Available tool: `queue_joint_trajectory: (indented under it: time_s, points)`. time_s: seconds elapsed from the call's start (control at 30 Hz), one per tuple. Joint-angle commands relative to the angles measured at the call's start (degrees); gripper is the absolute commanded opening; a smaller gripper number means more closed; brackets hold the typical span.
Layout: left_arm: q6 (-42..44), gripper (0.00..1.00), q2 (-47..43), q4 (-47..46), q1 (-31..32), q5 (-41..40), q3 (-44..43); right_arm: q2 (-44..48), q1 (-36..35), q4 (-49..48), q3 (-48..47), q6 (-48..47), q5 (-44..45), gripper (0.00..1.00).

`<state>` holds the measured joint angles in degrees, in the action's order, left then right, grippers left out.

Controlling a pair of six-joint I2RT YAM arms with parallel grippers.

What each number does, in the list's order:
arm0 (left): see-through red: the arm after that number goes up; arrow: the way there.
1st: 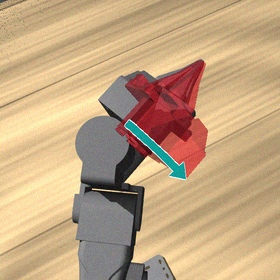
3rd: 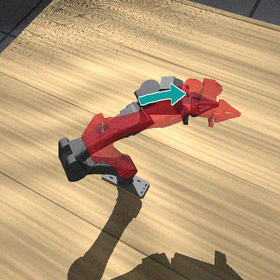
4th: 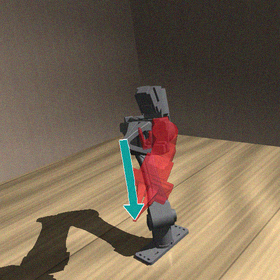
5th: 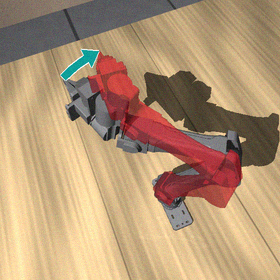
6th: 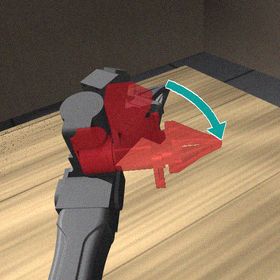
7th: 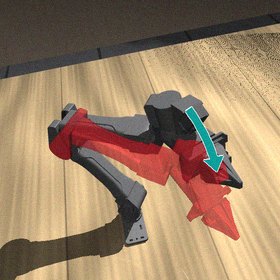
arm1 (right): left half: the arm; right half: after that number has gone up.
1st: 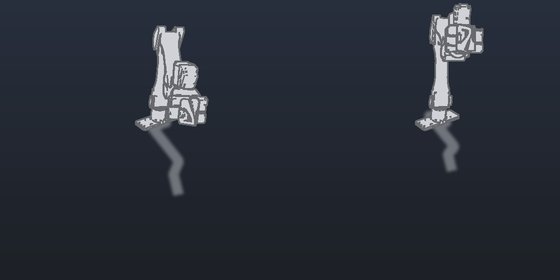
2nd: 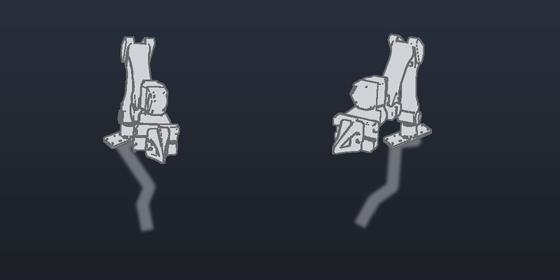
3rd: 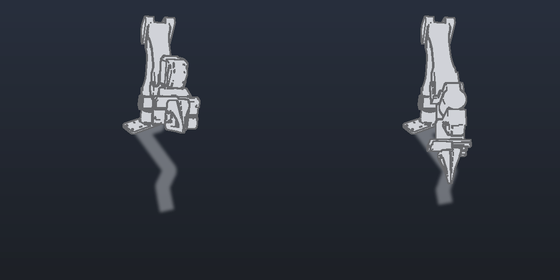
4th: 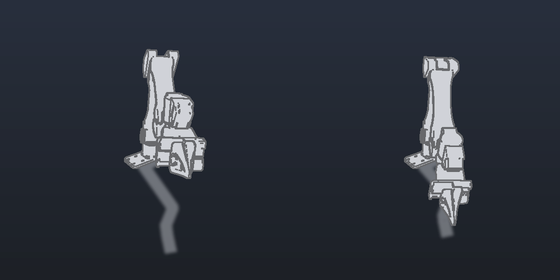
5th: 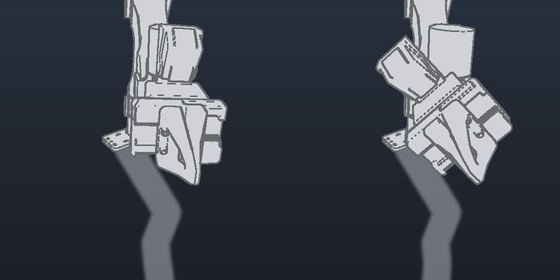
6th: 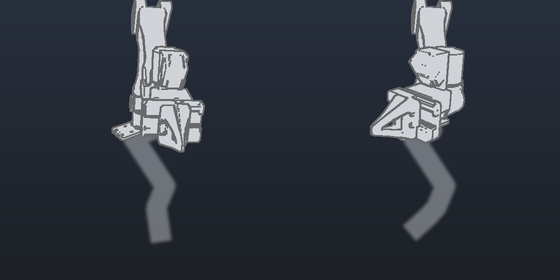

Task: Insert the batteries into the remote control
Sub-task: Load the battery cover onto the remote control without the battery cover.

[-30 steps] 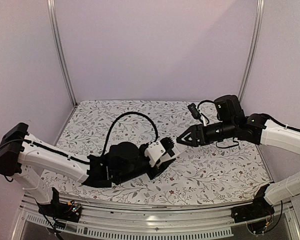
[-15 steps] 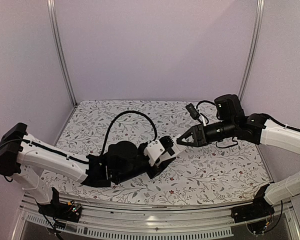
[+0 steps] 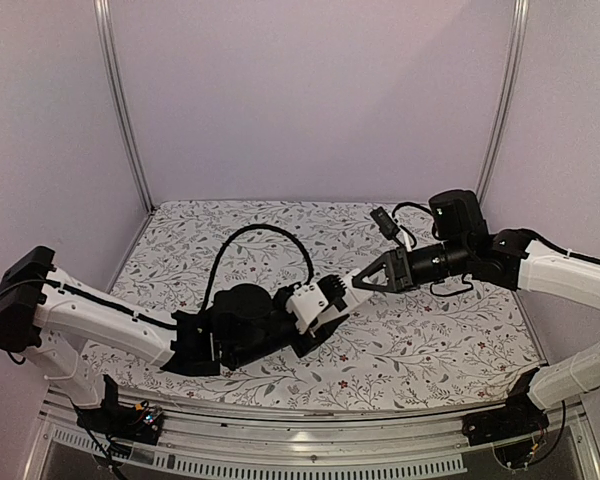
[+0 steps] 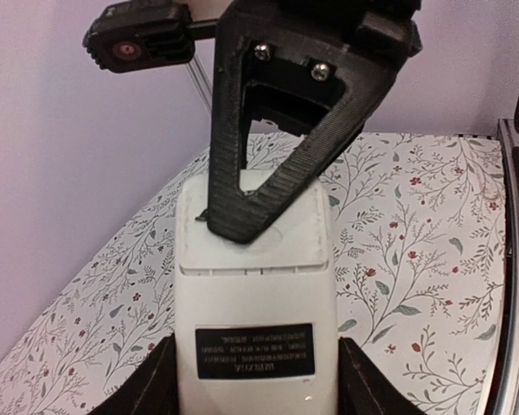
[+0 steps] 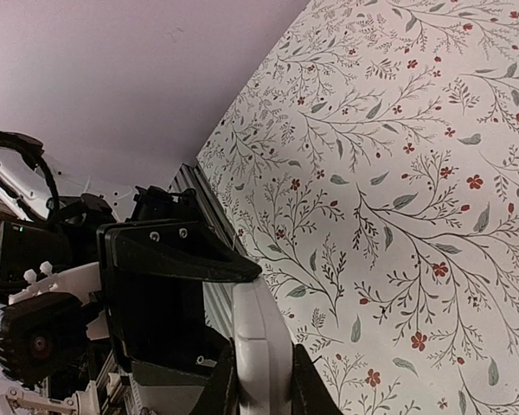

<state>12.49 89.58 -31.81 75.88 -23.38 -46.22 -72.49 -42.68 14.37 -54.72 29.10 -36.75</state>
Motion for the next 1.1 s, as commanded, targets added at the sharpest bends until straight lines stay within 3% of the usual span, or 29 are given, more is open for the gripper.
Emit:
queue_joint_trajectory:
  time_s: [0.0,0.17,0.33,0.73,1.0,1.07]
  points:
    - [0.9,0.0,-1.6,-4.1,0.7,-1.0,-0.7,-0.3,-0.1,0.0,1.1,-1.8,0.6,0.03]
    - [3.3,0.0,-1.6,-8.7,1.2,-1.7,-0.4,-1.1,-0.8,-3.5,3.9,-0.4,1.2,0.14]
    - [5.8,0.0,-2.0,-13.8,1.1,-0.1,0.3,-1.9,-1.6,-7.3,6.0,0.8,0.2,0.16]
    - [7.3,0.0,-1.6,-16.0,0.9,-0.2,-0.1,-3.8,-2.9,-8.6,5.5,-0.3,0.4,0.26]
    - [5.2,0.0,-1.7,-12.2,0.9,-0.9,0.5,-1.3,-2.9,-5.4,2.6,-2.4,1.4,0.53]
    - [4.8,0.0,-1.6,-11.6,0.9,-0.7,0.4,-0.8,-3.0,-4.6,1.4,-3.3,1.3,0.67]
